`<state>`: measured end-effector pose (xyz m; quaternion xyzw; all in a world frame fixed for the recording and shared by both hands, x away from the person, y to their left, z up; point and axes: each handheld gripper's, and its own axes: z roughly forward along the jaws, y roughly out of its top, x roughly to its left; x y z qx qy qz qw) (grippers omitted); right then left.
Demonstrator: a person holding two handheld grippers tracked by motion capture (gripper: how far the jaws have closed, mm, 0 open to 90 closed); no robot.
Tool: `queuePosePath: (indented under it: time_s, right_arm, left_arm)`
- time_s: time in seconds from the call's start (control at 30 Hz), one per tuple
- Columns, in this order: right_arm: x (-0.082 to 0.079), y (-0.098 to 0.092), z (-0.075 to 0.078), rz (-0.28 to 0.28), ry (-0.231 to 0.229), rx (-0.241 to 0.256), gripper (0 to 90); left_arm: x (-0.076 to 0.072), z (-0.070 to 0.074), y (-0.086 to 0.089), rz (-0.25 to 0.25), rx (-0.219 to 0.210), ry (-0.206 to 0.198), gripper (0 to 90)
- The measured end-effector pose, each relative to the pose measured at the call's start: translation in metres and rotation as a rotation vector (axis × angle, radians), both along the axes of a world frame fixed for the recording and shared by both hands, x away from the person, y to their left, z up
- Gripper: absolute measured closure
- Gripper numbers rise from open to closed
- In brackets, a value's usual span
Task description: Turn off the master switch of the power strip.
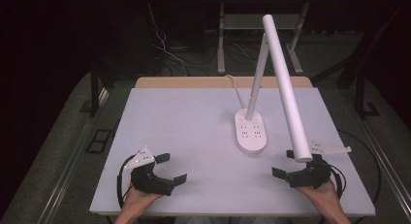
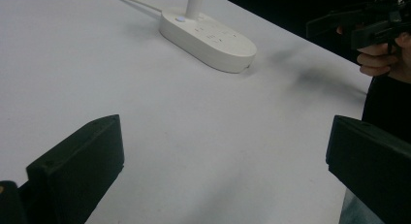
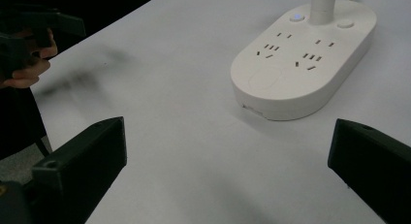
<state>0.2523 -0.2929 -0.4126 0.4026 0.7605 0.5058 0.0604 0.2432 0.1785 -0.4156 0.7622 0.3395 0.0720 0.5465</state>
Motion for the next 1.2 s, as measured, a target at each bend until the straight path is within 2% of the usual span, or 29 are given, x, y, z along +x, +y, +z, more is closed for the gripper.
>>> queuePosePath:
  time_s: [0.37, 0.63, 0.87, 1.2]
  right_arm:
    - [0.000, 0.004, -0.001, 0.011, 0.003, -0.003, 0.0]
    - [0.000, 0.009, -0.002, 0.033, 0.012, -0.033, 0.0]
    - [-0.001, 0.008, -0.002, 0.030, 0.022, -0.036, 0.0]
    - [0.000, 0.006, -0.004, 0.017, 0.034, -0.059, 0.0]
  left_arm:
    - [0.002, 0.000, 0.001, 0.002, 0.011, 0.009, 0.0]
    - [0.003, 0.002, 0.002, 0.003, 0.020, 0.008, 0.0]
    - [0.004, 0.004, 0.002, 0.003, 0.026, 0.014, 0.0]
    - [0.013, 0.012, -0.003, -0.020, 0.061, 0.011, 0.0]
